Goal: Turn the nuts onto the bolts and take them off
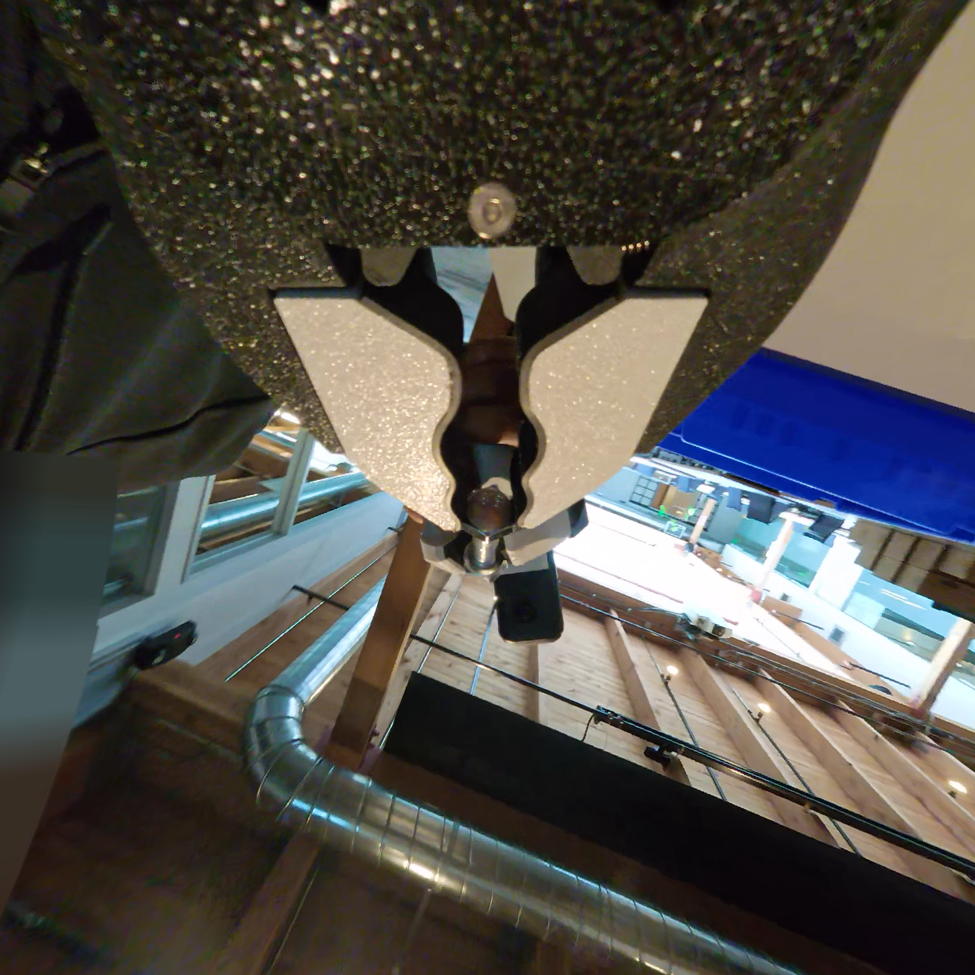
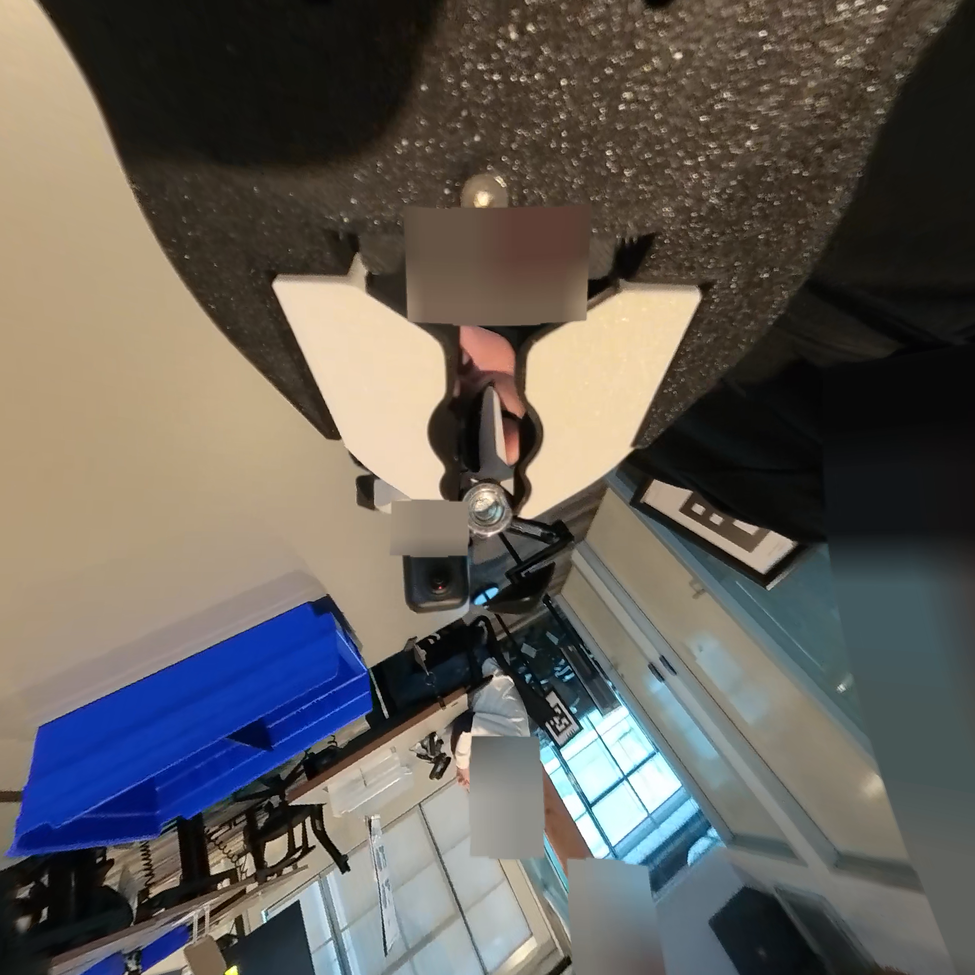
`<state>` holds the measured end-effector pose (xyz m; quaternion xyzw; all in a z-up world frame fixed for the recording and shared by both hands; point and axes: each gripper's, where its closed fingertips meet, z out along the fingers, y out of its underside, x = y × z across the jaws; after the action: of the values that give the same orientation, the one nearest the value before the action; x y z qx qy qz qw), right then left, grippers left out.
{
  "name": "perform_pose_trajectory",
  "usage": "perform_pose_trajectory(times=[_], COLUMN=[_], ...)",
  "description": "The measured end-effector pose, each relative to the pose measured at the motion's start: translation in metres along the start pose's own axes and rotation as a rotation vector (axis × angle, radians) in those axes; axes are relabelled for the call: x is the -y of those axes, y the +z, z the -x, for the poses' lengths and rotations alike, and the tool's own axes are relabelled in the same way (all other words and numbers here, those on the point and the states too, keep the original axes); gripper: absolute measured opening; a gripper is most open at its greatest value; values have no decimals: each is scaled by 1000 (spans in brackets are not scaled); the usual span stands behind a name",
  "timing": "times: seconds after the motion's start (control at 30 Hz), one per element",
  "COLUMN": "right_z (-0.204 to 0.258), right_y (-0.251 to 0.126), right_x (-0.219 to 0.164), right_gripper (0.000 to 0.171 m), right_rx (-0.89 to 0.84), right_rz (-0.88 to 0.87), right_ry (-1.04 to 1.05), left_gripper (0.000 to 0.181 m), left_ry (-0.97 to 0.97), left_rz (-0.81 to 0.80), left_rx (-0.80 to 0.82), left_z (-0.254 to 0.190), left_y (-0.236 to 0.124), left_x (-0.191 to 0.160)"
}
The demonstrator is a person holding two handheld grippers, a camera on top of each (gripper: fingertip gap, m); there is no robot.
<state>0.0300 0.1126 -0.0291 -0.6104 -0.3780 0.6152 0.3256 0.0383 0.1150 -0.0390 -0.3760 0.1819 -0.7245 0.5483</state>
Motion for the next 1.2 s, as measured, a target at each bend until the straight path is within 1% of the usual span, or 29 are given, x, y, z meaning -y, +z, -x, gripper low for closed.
perform_pose_trajectory(times=[0.23,0.37,0.43,0.57,0.7,0.8,0.9,1.1,1.2], right_z=[-3,-6,-7,-4,-5,-7,-3,-1,0], right_y=[1,0,-1,-5,-10,-11,-8,-4,-3], right_x=[-1,-4,-6,-13,-20,-21,-21,-24,-26], right_gripper=[19,18,18,18,18,21,18,18,18], right_rx=[-74,-114,-129,-121,-145,-160,-118,-7,39], right_rz=[72,121,154,266,386,442,412,301,264], right_ry=[-78,-109,-137,-203,-334,-401,-332,-52,82], left_gripper=[17,17,17,17,16,17,17,17,17], left_ry=[-107,-85,-53,25,114,160,267,683,848], left_rz=[-43,-12,28,173,321,368,350,403,442], left_rx=[-28,-15,-7,-24,3,21,14,91,120], left_z=[1,2,2,-1,-2,-1,-4,-2,-2], left_y=[0,-2,-2,-3,-4,-5,-6,-10,-12], left_x=[0,-1,-2,-6,-11,-11,-9,-10,-12])
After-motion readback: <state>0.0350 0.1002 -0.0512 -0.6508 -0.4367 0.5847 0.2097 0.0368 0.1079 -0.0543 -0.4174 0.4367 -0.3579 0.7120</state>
